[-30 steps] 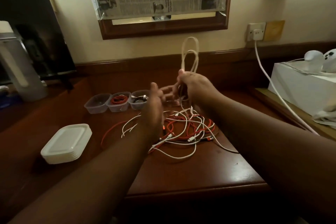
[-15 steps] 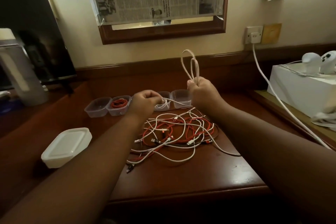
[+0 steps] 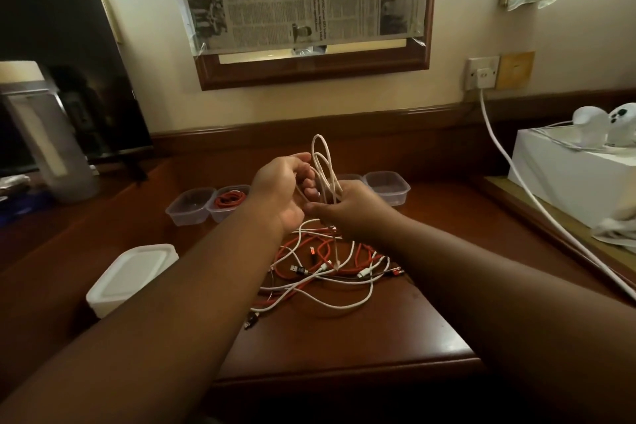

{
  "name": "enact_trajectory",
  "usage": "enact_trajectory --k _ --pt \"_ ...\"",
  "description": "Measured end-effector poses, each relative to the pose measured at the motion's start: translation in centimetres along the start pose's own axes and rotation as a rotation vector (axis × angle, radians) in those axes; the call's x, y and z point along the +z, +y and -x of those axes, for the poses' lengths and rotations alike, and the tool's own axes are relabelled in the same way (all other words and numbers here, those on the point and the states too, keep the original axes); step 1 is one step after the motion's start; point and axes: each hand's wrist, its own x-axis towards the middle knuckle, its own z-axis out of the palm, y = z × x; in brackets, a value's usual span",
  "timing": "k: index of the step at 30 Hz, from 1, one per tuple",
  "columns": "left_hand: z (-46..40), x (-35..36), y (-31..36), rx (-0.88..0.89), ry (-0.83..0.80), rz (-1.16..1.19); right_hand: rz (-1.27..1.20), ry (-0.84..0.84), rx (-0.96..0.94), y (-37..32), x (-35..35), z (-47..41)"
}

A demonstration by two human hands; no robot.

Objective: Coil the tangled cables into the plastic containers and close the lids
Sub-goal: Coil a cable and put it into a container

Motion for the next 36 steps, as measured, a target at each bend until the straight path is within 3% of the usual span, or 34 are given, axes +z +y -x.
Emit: enact_trajectory --k 4,7,11,16,21,27,32,36 --pt "0.4 -0.3 0.0 0.07 -0.029 -0.04 -0.067 -0.011 0.013 -0.5 -0.2 0.2" --pt "1.1 -0.7 -1.0 0.116 -0.008 -0.151 -0.307 0.029 0.083 -0.8 -0.1 0.5" --pt "2.7 -1.6 -3.1 -0.076 -0.201 -0.297 -0.608 0.114 0.156 -1.0 -0.4 0.9" --pt "4.8 -2.9 -4.2 -0.243 -0.339 -0.403 -0.465 0.166 0.107 -0.8 -1.0 1.8" --pt "6.5 -3.9 -5.0 -0.108 -0.398 -0.575 -0.332 0.241 0.108 -1.1 -1.5 3.1" --pt "8.1 -3.0 -5.7 0.042 -0.386 -0.761 -0.47 0.281 0.132 -1.9 -0.4 4.8" --pt "9.5 -2.9 -6.1 0.093 -0.391 -0.75 -0.52 0.332 0.165 -1.6 -0.4 6.6" --pt "10.5 -2.8 -5.6 -0.059 -0.387 -0.514 -0.403 0.3 0.182 -1.8 -1.2 7.1"
